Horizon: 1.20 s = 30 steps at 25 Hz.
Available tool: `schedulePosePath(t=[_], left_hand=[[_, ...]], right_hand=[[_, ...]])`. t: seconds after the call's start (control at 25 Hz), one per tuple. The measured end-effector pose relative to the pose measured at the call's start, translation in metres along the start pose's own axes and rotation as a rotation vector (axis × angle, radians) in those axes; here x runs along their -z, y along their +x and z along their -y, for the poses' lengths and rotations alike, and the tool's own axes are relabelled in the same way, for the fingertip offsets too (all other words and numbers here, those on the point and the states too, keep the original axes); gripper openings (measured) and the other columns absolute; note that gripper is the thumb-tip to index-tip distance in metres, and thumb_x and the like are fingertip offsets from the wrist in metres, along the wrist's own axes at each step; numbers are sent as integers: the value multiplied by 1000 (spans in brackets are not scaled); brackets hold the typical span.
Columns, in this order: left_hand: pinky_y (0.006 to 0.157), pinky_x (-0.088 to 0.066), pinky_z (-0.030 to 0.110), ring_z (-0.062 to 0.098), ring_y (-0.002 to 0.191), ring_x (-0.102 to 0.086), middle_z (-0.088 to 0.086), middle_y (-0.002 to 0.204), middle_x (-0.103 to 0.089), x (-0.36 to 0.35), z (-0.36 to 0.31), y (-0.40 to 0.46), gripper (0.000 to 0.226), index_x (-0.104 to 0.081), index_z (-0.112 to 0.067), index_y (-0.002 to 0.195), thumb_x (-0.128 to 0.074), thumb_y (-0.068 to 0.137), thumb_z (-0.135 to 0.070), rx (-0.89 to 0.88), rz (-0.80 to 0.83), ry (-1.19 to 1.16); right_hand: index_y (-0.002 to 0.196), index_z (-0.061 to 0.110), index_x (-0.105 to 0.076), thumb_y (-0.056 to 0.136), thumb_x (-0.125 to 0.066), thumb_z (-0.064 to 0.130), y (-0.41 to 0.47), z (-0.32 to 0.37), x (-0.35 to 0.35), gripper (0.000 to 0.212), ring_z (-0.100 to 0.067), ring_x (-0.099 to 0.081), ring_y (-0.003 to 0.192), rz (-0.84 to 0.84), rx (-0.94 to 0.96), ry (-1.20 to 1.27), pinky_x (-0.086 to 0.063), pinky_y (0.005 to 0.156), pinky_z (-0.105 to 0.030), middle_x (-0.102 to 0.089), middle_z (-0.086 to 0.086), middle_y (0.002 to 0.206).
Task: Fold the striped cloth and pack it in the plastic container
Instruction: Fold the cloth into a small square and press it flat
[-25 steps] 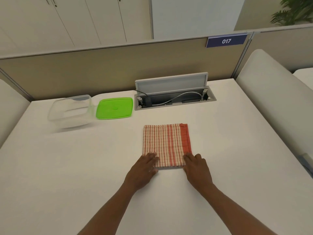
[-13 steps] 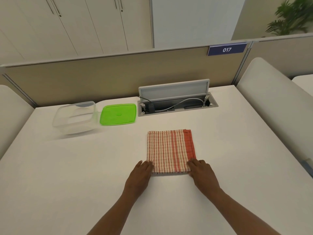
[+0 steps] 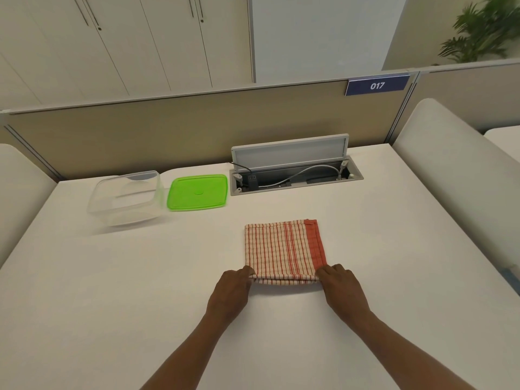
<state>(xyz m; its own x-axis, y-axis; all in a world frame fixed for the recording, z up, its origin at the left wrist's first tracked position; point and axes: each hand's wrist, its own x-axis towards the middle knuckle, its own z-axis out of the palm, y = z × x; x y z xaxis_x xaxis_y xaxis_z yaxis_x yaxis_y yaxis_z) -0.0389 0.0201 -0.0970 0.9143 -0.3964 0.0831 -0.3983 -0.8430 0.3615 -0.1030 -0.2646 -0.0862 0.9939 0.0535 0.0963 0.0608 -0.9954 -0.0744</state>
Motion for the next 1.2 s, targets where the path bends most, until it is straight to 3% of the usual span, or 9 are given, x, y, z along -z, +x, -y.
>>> schedulePosePath(t=[0.16, 0.36, 0.44, 0.56, 0.68, 0.88, 1.08, 1.2], left_hand=[[78, -46, 30, 19, 73, -61, -2, 86, -72, 12, -5, 9, 16, -64, -20, 106, -54, 97, -28, 87, -153, -101], [62, -46, 24, 13, 71, -63, -6, 86, -72, 30, -7, 32, 11, -66, -18, 100, -56, 96, -21, 180, -262, -402], [62, -48, 27, 15, 73, -64, -5, 87, -72, 37, -7, 47, 9, -66, -18, 99, -57, 95, -19, 219, -314, -469], [60, -44, 19, 14, 75, -64, -3, 87, -72, 42, -4, 71, 10, -66, -17, 99, -58, 95, -20, 286, -333, -505], [62, -43, 24, 17, 78, -65, -4, 88, -72, 46, 1, 94, 12, -66, -19, 99, -56, 95, -24, 310, -355, -536], [64, -43, 19, 15, 84, -61, 0, 96, -68, 43, 1, 120, 38, -61, -18, 117, -50, 93, -45, 324, -258, -603], [74, -53, 31, 24, 88, -67, 7, 97, -70, 27, 6, 142, 35, -53, -19, 128, -59, 94, -27, 414, -182, -556], [77, -47, 29, 25, 92, -66, 9, 98, -70, 19, 9, 152, 36, -53, -17, 128, -59, 93, -23, 466, -155, -522]], right_hand=[[86, 19, -59, 80, -65, 6, 14, 4, 18, 16, -19, -53, 65, -26, -101, 132, -34, 53, -26, -64, 2, 73], [106, 21, -54, 90, -51, 19, 46, 6, 43, 16, -20, -56, 78, -76, -228, 419, -49, 63, -33, -62, -1, 87], [110, 20, -53, 92, -51, 19, 63, 5, 49, 18, -17, -58, 78, -102, -234, 514, -49, 63, -29, -63, 3, 90], [113, 19, -50, 96, -49, 23, 85, 3, 57, 18, -15, -65, 76, -82, -265, 619, -54, 61, -23, -65, 5, 90], [115, 19, -50, 96, -51, 32, 105, -2, 58, 23, -15, -66, 72, -74, -316, 646, -55, 58, -21, -65, 3, 88], [118, 18, -50, 96, -52, 37, 134, -10, 46, 29, -17, -63, 75, -65, -455, 654, -56, 67, -31, -69, -4, 102], [118, 17, -50, 97, -52, 30, 154, -15, 28, 25, -19, -61, 76, -22, -560, 604, -54, 69, -31, -70, -8, 108], [118, 15, -50, 96, -53, 29, 164, -18, 21, 26, -25, -66, 85, -7, -592, 579, -54, 73, -34, -69, -9, 109]])
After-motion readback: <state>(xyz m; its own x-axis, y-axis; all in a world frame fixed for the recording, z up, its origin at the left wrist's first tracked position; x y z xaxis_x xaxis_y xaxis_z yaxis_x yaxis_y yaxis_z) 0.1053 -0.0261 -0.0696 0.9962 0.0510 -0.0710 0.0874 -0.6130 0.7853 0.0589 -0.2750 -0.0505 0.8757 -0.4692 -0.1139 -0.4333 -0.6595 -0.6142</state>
